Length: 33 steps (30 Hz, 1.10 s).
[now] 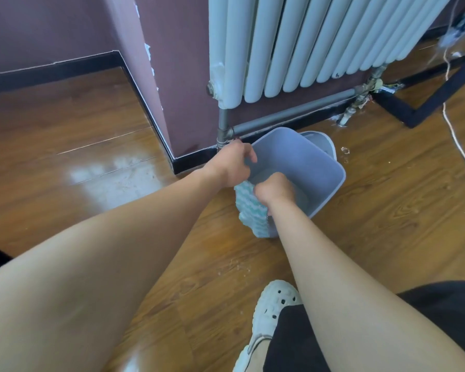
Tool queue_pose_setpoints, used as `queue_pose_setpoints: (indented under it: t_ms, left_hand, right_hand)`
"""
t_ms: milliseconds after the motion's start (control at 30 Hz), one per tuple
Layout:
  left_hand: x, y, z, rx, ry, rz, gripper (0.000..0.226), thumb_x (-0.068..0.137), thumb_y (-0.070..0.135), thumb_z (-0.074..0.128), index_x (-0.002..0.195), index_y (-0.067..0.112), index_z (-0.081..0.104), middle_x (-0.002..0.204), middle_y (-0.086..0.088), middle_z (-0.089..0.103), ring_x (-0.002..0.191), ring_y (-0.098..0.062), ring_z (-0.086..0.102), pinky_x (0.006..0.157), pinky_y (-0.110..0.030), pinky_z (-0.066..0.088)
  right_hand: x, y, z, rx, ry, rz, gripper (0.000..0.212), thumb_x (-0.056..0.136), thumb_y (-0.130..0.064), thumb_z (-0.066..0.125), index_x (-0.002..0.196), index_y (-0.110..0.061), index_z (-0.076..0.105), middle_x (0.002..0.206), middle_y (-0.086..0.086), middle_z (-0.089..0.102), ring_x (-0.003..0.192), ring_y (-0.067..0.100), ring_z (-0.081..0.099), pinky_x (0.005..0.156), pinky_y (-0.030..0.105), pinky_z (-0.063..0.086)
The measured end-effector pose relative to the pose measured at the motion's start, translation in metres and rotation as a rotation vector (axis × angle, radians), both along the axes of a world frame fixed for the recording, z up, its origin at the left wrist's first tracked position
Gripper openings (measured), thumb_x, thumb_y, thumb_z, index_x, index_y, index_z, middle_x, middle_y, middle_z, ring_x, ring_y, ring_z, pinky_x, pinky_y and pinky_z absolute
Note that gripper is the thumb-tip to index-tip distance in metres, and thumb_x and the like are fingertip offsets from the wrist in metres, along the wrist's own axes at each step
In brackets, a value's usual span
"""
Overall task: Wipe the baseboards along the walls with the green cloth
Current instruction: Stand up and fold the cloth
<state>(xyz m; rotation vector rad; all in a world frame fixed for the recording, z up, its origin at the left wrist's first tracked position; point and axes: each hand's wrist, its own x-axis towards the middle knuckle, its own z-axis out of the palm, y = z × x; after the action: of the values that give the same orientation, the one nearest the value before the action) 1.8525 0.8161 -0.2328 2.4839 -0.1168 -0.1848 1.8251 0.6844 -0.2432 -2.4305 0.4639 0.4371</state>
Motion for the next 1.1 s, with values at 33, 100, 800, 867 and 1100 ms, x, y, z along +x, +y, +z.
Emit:
queue_pose_setpoints:
  t_ms: [33,100,800,867,1100]
  left_hand:
    - [-0.003,-0.001,0.001,0.066,-0.045,-0.050,0.039,0.080,0.001,0.055,0.110,0.023,0.068,0.118,-0.001,0.055,0.101,-0.022,0.058,0.085,-0.029,0.047]
    - [-0.010,-0.002,0.000,0.221,-0.103,-0.194,0.040,0.080,0.005,0.059,0.110,0.028,0.069,0.117,0.005,0.059,0.105,-0.020,0.059,0.085,-0.031,0.049]
    - [-0.007,-0.005,0.003,0.559,0.231,-0.378,0.068,0.086,0.006,0.039,0.147,0.033,0.049,0.146,0.001,0.054,0.134,-0.027,0.052,0.110,-0.042,0.046]
    - [-0.012,0.000,0.013,0.477,0.224,-0.304,0.066,0.089,0.009,0.042,0.152,0.029,0.042,0.151,-0.002,0.051,0.137,-0.027,0.050,0.111,-0.044,0.045]
    - [-0.025,0.057,0.096,0.398,0.038,-0.075,0.040,0.089,0.017,0.049,0.125,0.025,0.063,0.118,-0.003,0.066,0.100,-0.027,0.061,0.087,-0.040,0.054]
  right_hand:
    - [-0.005,-0.001,0.006,-0.068,-0.009,0.072,0.035,0.075,-0.034,0.069,0.104,-0.015,0.063,0.105,0.008,0.067,0.087,0.034,0.066,0.074,0.042,0.060]
    - [-0.011,-0.003,0.009,-0.201,-0.038,0.194,0.036,0.080,-0.044,0.072,0.104,-0.019,0.064,0.097,0.003,0.068,0.082,0.029,0.065,0.066,0.032,0.053]
    - [-0.023,-0.014,-0.001,-0.324,-0.247,0.260,0.028,0.083,-0.040,0.074,0.103,-0.020,0.070,0.103,0.003,0.069,0.096,0.028,0.065,0.072,0.033,0.053]
    - [-0.022,-0.006,0.009,-0.190,-0.289,0.198,0.027,0.083,-0.048,0.070,0.092,-0.023,0.069,0.095,0.001,0.068,0.090,0.028,0.064,0.074,0.035,0.054]
    - [-0.009,0.040,0.083,0.144,-0.331,0.384,0.018,0.091,-0.039,0.058,0.089,-0.023,0.067,0.086,-0.004,0.068,0.088,0.022,0.063,0.071,0.035,0.050]
